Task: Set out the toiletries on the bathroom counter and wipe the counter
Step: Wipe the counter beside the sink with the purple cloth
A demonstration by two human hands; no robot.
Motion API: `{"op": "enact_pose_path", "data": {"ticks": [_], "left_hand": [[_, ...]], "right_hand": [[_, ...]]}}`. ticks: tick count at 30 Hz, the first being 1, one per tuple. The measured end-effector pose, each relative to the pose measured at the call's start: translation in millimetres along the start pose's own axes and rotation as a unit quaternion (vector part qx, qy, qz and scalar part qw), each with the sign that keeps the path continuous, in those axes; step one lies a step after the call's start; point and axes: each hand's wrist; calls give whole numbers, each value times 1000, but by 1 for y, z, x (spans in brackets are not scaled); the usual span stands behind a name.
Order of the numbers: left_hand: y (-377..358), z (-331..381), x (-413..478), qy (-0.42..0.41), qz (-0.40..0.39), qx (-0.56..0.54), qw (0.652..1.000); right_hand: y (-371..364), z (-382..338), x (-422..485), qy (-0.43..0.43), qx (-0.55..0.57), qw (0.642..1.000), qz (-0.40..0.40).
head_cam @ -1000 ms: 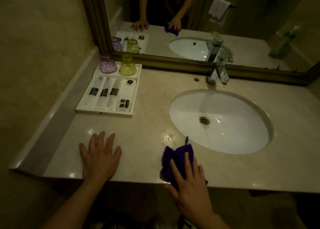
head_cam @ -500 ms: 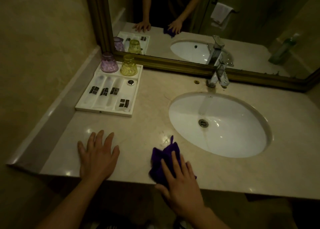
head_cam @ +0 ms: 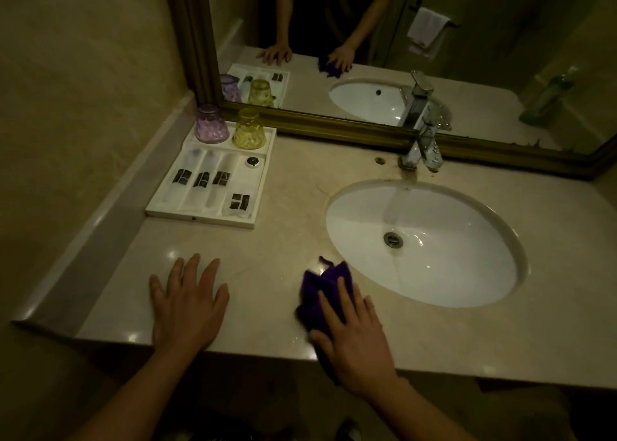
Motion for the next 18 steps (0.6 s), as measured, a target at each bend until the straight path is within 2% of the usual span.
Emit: {"op": "enact_pose_path", "data": {"ticks": [4,5,7,10,12,15,18], "left_hand": [[3,3,-1,-1,-4,-6,1000],[3,4,-1,1,-3,-6,1000],[3,4,-1,3,-8,-7,1000],[0,1,1,4,0,0,1000],[-1,1,1,1,3,-2,1000],[-2,0,2,3,6,-4,1000],[-3,1,2,6,2,-1,1000]], "right_hand": [[28,-9,67,-139,63,988,10],[31,-18,75,-151,74,986,6],[26,-39,71,-101,74,992,3],[7,-56,30,24,42,999,-17],[0,-42,7,51,21,998,-27],[12,-14,18,-21,-15,999,-29],[32,-3,68,-122,5,991,-47]]}}
Point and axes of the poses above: each hand's wrist, its own x-axis towards the middle knuckle, its own y-axis out of the back of the hand, z = x × y, and after that the axes turned 5 degrees about -z, right-handed
